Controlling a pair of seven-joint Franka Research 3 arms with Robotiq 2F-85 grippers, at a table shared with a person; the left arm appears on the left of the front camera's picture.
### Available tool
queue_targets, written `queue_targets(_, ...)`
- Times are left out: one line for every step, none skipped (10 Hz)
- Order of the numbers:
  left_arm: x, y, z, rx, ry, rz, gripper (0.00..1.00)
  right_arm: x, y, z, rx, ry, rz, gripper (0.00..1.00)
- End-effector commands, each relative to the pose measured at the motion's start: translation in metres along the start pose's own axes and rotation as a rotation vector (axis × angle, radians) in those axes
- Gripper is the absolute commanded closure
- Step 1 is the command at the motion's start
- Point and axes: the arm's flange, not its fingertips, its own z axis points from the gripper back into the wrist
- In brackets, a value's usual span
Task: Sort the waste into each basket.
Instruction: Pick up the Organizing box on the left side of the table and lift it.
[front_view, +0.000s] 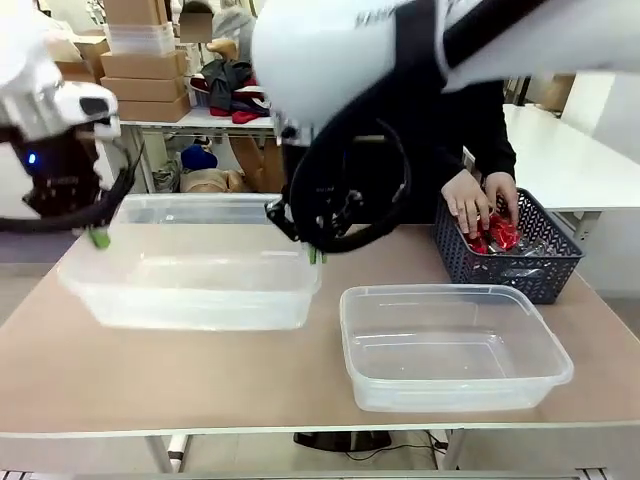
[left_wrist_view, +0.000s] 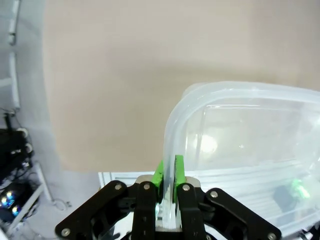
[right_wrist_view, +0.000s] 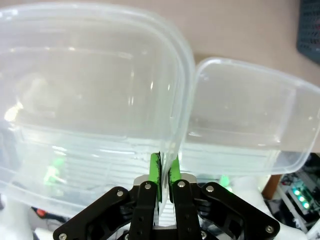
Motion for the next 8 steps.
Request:
queue_targets(-0.013,0.011,-0.026,0.003,0.035,0.004,1.00,-0.003,0.012,-0.016,-0.016,-0.012,-0.016,0.96)
queue_targets(-0.013,0.011,-0.026,0.003,0.035,0.004,1.00,-0.003,0.012,-0.016,-0.016,-0.012,-0.016,0.96)
queue_targets(-0.013,0.011,-0.026,0.003,0.035,0.004,1.00,-0.003,0.012,-0.016,-0.016,-0.012,-0.016,0.96)
queue_targets(-0.013,0.011,-0.026,0.003,0.035,0.004,1.00,-0.003,0.012,-0.016,-0.016,-0.012,-0.016,0.96)
queue_targets(-0.013,0.011,-0.026,0.003,0.035,0.004,1.00,-0.003,0.012,-0.016,-0.016,-0.012,-0.016,0.96)
queue_targets(-0.011,0.009,-0.030,-0.017,0.065,0.011,0.93,0.001,0.009,-0.015,-0.009,0.011,-0.017,0.91)
queue_targets(-0.005,-0.016,-0.028,-0.012,0.074,0.027,0.93,0.012,-0.008,-0.007,-0.065,0.043,-0.069,0.91)
queue_targets(-0.001,-0.045,-0.031,-0.017,0.096,0.012,0.93,0.011,-0.036,0.007,-0.056,0.079,-0.091,0.91)
